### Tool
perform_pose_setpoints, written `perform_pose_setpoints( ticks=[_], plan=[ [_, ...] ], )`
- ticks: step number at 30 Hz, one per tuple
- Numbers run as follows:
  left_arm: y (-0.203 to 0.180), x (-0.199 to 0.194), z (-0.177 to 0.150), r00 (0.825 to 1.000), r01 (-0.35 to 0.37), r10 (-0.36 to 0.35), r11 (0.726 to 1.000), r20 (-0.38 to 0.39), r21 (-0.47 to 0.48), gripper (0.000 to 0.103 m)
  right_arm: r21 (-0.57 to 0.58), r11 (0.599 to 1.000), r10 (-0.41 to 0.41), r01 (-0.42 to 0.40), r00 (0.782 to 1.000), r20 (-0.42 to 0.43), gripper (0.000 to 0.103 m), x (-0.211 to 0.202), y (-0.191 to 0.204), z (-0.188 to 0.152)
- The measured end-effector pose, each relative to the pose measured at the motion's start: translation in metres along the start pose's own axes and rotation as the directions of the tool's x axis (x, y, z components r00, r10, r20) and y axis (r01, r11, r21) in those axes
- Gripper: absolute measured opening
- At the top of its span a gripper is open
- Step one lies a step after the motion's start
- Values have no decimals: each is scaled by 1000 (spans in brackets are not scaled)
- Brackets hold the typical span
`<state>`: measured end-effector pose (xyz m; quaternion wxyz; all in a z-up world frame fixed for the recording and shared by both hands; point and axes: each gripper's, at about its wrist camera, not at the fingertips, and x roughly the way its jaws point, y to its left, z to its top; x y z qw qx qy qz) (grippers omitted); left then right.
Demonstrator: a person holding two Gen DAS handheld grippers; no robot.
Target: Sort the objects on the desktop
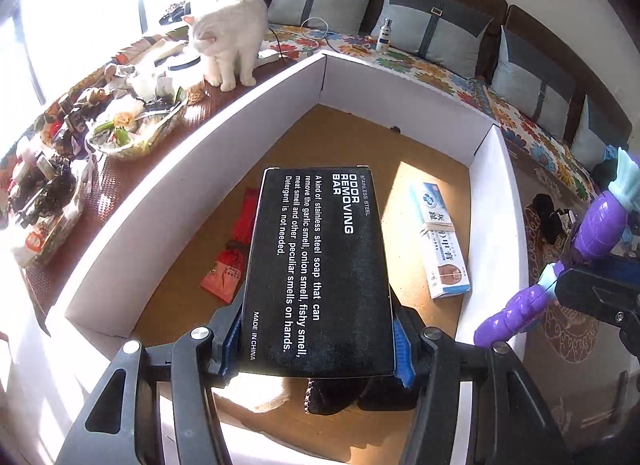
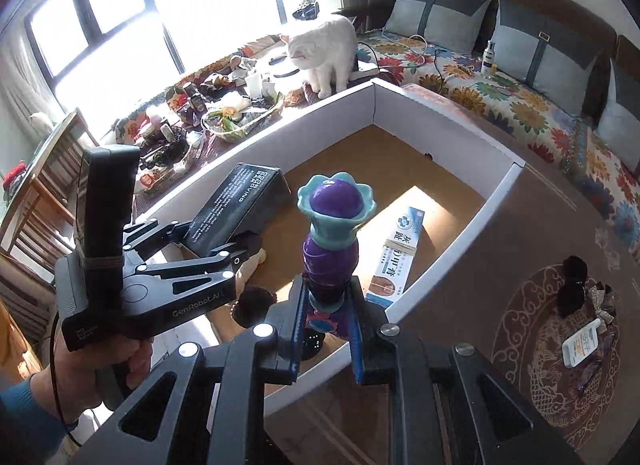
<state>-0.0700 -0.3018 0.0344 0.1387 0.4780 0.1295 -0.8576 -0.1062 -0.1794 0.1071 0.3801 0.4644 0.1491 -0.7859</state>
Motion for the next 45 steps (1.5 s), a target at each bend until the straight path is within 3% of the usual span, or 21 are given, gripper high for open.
perform_pose_setpoints(
  ticks=[3,5,7,16,20,22,31,36,41,45],
  plan=[
    [13,7,-3,999,-43,42,999,-25,-19,59,16,1000,3,-2,997,-80,25,41,14,9],
    [18,2,-3,999,-52,51,998,-10,-25,77,26,1000,-1,3,998,-63,41,51,19,12],
    [21,-6,0,996,-82,82,996,24,-25,82,20,1000,-8,8,1000,-27,57,51,26,17],
    [14,-36,3,990,-88,92,995,107,-35,82,1,1000,-16,16,998,54,78,26,35,18],
    [-3,-52,-1,986,-83,84,996,147,-14,82,18,999,-30,28,996,81,79,9,20,6],
    [-16,-61,-4,982,-73,72,997,172,-1,82,35,999,-42,39,994,103,89,-2,8,-4],
    [-99,-88,-27,971,-16,-9,995,237,103,83,169,980,-129,103,980,154,91,-46,-65,-56],
    [-143,-92,-42,970,19,-59,986,237,167,83,210,963,-203,167,966,162,91,-71,-105,-87],
    [-188,-85,-62,972,67,-115,971,205,229,83,233,936,-297,266,948,112,91,-76,-148,-132],
    [-222,-59,-88,980,106,-146,958,137,266,85,261,899,-372,353,928,26,91,-64,-189,-190]
  ],
)
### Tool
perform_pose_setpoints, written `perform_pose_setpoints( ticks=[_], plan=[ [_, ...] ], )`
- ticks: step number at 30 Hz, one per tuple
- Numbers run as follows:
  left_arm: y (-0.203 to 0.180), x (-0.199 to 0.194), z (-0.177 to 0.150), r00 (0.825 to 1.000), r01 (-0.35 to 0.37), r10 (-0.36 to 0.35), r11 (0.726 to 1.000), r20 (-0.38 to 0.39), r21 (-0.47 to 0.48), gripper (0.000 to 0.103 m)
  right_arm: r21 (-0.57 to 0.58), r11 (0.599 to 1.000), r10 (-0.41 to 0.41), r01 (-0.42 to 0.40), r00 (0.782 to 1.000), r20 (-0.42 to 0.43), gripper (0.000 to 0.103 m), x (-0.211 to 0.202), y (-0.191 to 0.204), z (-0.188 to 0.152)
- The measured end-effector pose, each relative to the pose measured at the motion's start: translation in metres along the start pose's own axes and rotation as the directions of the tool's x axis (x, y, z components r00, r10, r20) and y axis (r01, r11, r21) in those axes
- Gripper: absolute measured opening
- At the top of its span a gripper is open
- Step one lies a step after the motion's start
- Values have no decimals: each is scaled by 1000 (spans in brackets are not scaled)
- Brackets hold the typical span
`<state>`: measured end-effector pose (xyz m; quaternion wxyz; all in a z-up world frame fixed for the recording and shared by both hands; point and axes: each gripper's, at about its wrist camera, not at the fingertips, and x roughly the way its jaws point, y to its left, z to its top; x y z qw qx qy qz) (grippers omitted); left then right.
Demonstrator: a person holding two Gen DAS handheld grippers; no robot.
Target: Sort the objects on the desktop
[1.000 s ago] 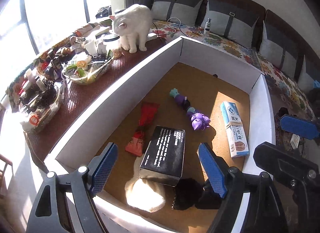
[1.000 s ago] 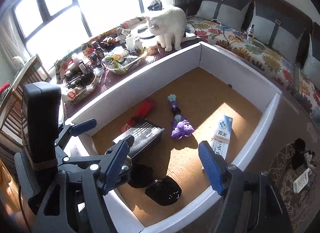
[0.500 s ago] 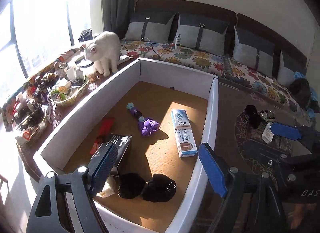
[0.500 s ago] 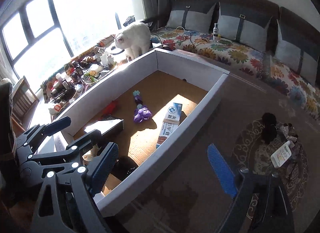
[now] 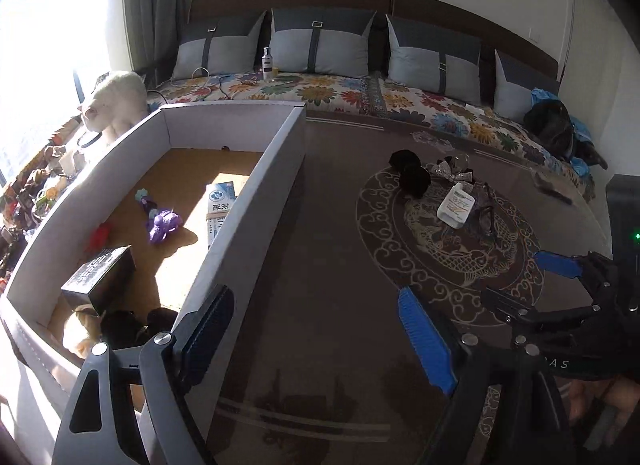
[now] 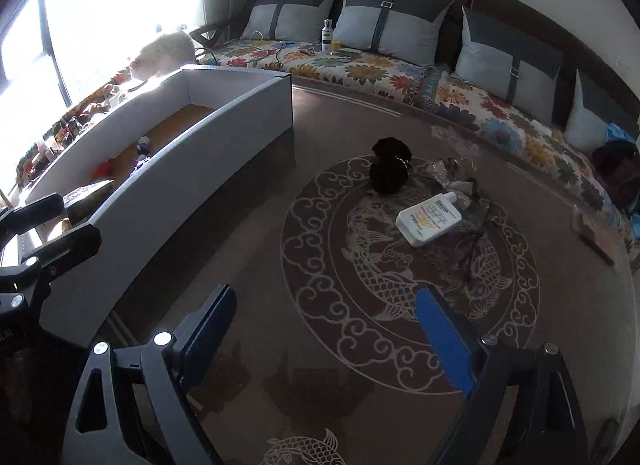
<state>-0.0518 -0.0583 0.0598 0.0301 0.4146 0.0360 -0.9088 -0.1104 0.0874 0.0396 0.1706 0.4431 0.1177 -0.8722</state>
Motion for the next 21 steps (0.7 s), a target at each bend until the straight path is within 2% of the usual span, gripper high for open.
perform_pose_setpoints(
  ticks=[6,8,10,12,16,21],
  plan=[
    [-37,65,-52,986,36,-28,998,-163,45,85,113,988,-93,109,986,-137,91,42,-69,-95],
    [-44,81,-62,981,35,-23,998,-192,60,85,146,982,-101,123,983,-153,91,47,-85,-119],
    [-48,93,-65,977,27,-10,997,-212,79,85,200,975,-79,99,991,-108,99,43,-99,-133],
    [-50,102,-64,978,20,2,995,-208,103,90,226,968,-93,111,992,-90,103,42,-108,-139],
    [-50,120,-49,975,56,-24,989,-221,136,103,231,965,-114,121,992,-47,103,44,-108,-137],
    [-40,132,-35,983,93,-64,981,-171,168,103,237,963,-105,126,990,-98,103,57,-113,-115]
  ],
)
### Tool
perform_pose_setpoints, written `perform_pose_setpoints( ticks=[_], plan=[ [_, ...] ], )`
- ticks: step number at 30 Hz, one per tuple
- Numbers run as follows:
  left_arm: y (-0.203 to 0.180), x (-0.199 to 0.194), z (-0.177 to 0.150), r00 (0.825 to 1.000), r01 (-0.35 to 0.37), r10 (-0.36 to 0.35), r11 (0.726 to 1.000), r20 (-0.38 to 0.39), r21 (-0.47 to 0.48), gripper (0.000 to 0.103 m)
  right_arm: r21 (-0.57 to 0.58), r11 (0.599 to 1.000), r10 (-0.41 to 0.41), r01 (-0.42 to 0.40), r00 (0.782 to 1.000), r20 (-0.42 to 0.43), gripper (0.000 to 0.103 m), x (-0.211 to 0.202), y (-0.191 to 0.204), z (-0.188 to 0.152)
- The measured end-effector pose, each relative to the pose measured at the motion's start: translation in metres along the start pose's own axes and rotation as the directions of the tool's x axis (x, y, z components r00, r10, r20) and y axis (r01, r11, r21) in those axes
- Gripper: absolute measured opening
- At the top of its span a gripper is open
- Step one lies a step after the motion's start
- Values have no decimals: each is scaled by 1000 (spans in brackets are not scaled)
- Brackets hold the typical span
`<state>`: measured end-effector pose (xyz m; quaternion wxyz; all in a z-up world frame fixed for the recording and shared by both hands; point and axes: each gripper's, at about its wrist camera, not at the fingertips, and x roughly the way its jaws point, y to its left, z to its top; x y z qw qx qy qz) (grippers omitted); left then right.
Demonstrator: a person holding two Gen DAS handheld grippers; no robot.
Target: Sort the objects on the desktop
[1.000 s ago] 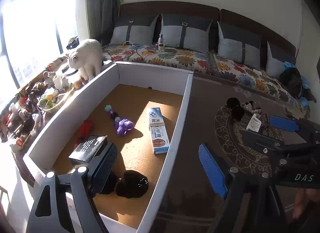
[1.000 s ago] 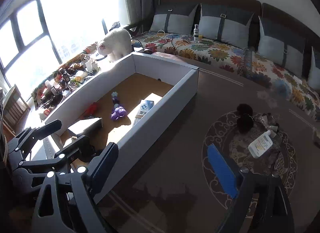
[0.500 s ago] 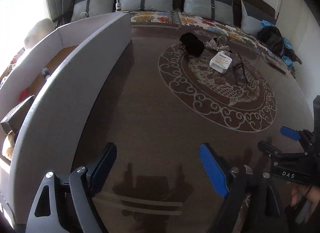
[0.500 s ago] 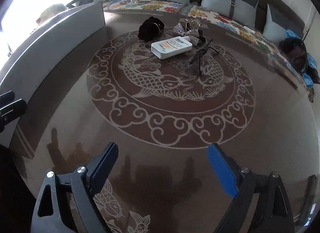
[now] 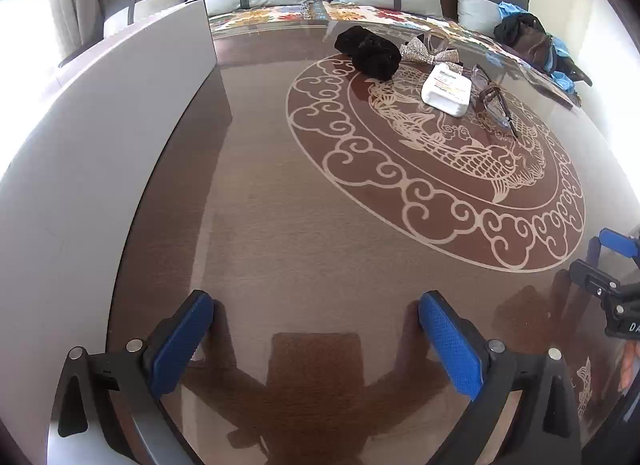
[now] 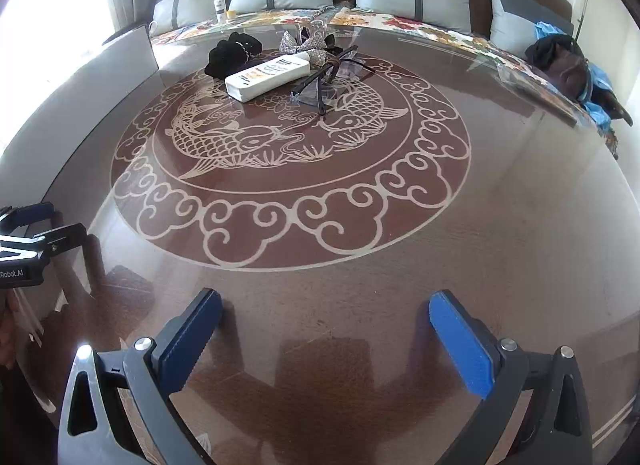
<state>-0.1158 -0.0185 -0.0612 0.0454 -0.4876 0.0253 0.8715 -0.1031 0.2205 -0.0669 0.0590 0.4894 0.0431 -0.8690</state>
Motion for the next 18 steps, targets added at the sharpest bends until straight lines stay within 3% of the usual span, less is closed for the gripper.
perform_pose_setpoints(
  ticks=[2,4,8,12,17,18],
  plan=[
    [0,-2,-8,998,0,0,1000,61,3,103,8,1000,-4,4,999,-35,103,10,-1,17],
    [0,-1,-7,998,-4,5,1000,61,-1,103,34,999,11,-9,999,-53,101,19,-5,40],
    [1,0,-4,998,6,-6,1000,61,5,103,144,990,7,-5,1000,-11,95,30,-15,98],
    [0,0,-3,998,8,-9,1000,60,9,103,226,974,-1,5,1000,-16,74,50,-16,148],
    [0,0,-3,998,9,-9,1000,60,9,103,181,983,-31,38,999,-40,68,80,-6,182],
    [0,0,-3,998,9,-9,1000,60,9,103,166,986,-22,30,998,-55,61,86,-5,184]
  ],
)
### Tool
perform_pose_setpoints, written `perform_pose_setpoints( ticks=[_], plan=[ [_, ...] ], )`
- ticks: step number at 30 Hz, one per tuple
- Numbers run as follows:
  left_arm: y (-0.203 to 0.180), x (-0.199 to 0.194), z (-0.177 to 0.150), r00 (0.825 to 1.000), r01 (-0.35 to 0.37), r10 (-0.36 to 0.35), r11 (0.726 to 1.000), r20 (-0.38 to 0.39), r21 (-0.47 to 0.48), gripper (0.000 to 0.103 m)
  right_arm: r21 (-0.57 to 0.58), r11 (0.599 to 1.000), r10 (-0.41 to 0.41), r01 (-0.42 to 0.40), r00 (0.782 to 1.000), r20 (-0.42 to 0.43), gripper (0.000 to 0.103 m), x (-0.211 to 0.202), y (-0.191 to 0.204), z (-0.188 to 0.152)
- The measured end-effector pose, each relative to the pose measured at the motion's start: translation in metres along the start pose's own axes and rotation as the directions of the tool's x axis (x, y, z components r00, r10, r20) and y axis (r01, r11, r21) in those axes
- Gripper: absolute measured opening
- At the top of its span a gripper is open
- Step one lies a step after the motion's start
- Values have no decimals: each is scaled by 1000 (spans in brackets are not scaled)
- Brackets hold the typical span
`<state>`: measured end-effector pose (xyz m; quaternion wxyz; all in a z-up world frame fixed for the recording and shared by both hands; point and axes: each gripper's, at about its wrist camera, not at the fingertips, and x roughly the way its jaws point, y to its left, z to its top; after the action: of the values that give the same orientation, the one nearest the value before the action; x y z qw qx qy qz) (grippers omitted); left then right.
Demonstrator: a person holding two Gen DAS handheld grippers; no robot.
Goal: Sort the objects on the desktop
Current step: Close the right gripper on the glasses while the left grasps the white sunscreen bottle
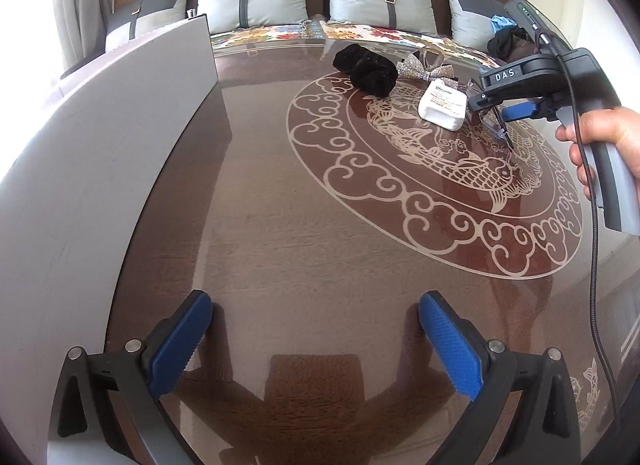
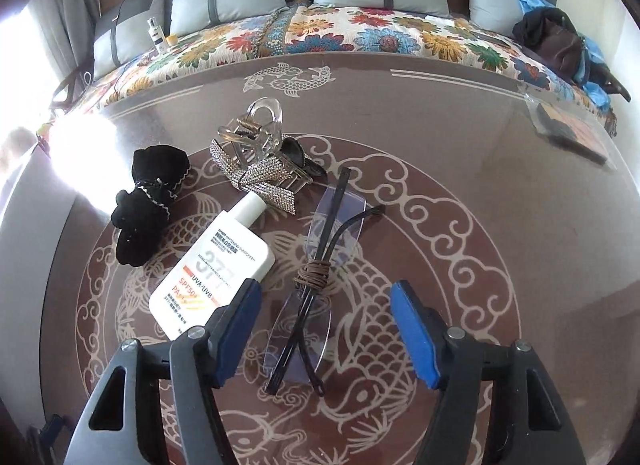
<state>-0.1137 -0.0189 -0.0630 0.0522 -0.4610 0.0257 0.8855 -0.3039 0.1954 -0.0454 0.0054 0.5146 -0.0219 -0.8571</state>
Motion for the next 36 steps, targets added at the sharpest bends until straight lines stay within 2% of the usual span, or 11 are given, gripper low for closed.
perform_pose_setpoints(
  ticks=[1,2,4,6,11,17,20,22,24,33,36],
  plan=[
    [0,0,0,1000,0,0,1000,0,0,103,-18,1000,14,-14,1000,-19,50,6,2,1],
    [0,0,0,1000,0,0,1000,0,0,103,-48,999,6,-7,1000,-13,48,8,2,0],
    [0,0,0,1000,0,0,1000,1,-1,103,-100,995,21,-22,1000,-7,22,8,4,-4],
    [0,0,1,1000,0,0,1000,1,-1,103,-129,991,34,-32,999,14,15,1,1,-15],
    [0,-1,0,1000,-1,1,1000,2,-2,103,-208,977,59,-46,997,53,14,-28,-20,-70],
    [-1,-1,-1,1000,-6,6,1000,3,-4,103,-243,969,1,34,989,145,15,-75,-70,-163],
    [-12,1,2,1000,20,-20,999,-4,31,103,-195,981,8,22,988,153,27,-84,-91,-180],
    [-29,6,9,998,54,-52,995,-18,81,103,-148,989,17,6,988,155,54,-84,-104,-182],
    [-47,16,24,996,85,-81,989,-37,124,103,-115,993,30,-13,989,145,71,-83,-113,-183],
    [-97,90,131,996,89,-84,987,-41,132,103,-163,986,55,-34,991,125,103,-73,-97,-184],
    [-112,109,158,995,93,-88,986,-41,137,103,-168,985,53,-31,991,124,103,-71,-95,-183]
  ],
)
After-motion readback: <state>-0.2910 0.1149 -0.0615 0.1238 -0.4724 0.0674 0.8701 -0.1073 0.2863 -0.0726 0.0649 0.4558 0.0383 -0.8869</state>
